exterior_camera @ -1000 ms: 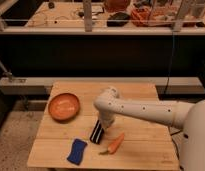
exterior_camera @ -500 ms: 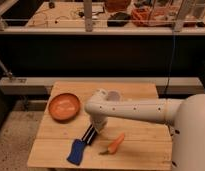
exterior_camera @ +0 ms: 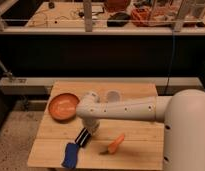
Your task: Push the eraser across the table
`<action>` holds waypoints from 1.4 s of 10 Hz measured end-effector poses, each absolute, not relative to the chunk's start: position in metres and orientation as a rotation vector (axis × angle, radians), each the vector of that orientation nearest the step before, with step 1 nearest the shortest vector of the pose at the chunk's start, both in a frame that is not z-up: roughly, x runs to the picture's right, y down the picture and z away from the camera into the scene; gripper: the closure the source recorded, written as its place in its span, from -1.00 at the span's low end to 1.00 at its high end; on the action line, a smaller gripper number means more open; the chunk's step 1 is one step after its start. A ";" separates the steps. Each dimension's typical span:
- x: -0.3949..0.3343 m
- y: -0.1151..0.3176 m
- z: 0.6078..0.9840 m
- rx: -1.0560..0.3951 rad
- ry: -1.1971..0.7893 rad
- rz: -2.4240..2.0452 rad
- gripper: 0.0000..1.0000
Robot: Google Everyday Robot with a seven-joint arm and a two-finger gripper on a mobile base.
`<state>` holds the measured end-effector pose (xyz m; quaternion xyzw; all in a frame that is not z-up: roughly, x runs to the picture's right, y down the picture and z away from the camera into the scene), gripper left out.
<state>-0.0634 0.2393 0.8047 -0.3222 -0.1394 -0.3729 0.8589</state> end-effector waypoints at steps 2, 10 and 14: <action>-0.076 0.243 0.803 -0.676 -0.300 -0.808 1.00; -0.092 0.250 0.799 -0.669 -0.315 -0.849 1.00; -0.104 0.258 0.794 -0.662 -0.331 -0.880 1.00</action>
